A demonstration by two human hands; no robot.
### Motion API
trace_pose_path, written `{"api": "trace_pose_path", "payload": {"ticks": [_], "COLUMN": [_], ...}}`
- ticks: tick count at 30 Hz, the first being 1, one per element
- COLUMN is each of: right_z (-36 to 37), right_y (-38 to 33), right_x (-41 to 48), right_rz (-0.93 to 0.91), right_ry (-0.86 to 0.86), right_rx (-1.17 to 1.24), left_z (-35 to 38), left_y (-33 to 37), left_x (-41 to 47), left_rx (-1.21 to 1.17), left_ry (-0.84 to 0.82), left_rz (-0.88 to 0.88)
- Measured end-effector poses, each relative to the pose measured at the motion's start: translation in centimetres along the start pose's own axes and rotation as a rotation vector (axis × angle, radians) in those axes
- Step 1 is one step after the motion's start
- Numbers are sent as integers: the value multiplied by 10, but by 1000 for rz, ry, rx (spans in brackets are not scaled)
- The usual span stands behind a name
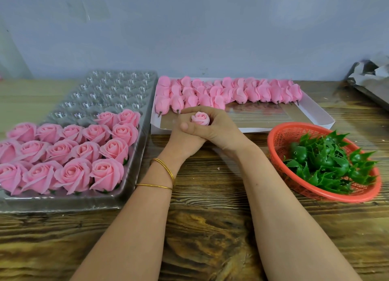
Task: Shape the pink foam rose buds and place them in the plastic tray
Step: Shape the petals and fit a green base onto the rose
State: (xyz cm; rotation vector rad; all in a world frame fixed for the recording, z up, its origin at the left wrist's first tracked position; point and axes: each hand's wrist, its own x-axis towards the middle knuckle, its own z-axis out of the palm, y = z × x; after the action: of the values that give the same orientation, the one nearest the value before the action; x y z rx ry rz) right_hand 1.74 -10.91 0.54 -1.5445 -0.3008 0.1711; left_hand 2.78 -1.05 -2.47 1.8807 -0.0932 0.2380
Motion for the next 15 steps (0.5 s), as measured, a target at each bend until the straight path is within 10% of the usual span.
{"api": "trace_pose_path", "payload": {"ticks": [15], "right_z": [-2], "right_y": [-11], "right_x": [0], "right_rz": [-61], "right_ry": [97], "right_rx": [274], "left_z": [-14], "left_y": [20], "left_x": [-12], "left_rx": [-367], "left_ry": [-449], "left_rz": [-89]}}
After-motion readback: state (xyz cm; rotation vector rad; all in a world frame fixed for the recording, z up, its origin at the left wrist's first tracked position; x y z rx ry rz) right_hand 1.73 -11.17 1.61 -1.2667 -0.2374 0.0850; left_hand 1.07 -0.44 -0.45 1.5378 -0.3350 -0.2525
